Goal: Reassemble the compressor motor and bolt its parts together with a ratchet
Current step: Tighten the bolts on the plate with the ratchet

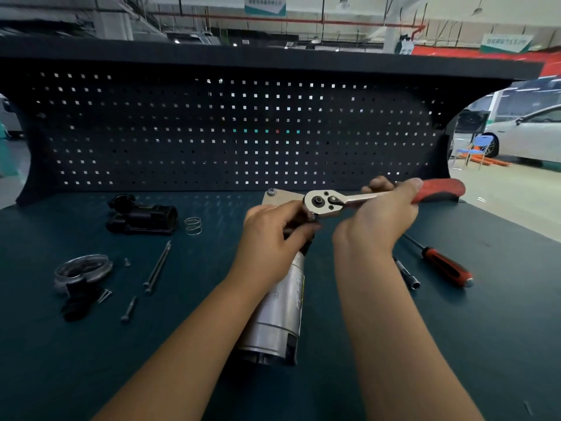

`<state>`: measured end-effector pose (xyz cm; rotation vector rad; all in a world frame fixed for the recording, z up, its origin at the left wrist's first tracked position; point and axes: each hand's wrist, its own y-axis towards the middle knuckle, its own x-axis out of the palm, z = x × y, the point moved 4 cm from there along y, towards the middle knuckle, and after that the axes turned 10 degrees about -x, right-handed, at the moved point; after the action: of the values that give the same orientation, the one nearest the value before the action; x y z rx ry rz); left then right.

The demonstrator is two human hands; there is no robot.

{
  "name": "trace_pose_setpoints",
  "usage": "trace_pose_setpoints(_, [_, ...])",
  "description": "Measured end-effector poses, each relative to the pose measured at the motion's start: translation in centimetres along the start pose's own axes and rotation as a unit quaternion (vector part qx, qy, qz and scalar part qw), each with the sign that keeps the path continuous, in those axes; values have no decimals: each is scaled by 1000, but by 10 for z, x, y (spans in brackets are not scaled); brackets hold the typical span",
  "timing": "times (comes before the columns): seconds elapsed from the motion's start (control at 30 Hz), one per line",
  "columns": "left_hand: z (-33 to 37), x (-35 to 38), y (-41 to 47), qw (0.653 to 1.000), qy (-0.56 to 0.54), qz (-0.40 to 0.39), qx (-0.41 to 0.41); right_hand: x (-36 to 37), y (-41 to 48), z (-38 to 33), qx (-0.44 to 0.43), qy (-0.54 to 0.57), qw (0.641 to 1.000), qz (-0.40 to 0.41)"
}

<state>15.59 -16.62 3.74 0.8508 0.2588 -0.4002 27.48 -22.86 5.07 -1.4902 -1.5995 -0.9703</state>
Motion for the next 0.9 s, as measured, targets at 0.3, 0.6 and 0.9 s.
trace_pose_setpoints(0.3, [-3,0,-1,1000,22,8,-8,-33,45,-57,-79,-134,947,-282])
trace_pose_setpoints(0.6, [-2,1,0,999,33,8,1,-39,73,-113,-282,-661,530,-450])
trace_pose_setpoints(0.9, [-1,2,-5,999,45,11,14,-79,0,-92,91,-604,504,-610])
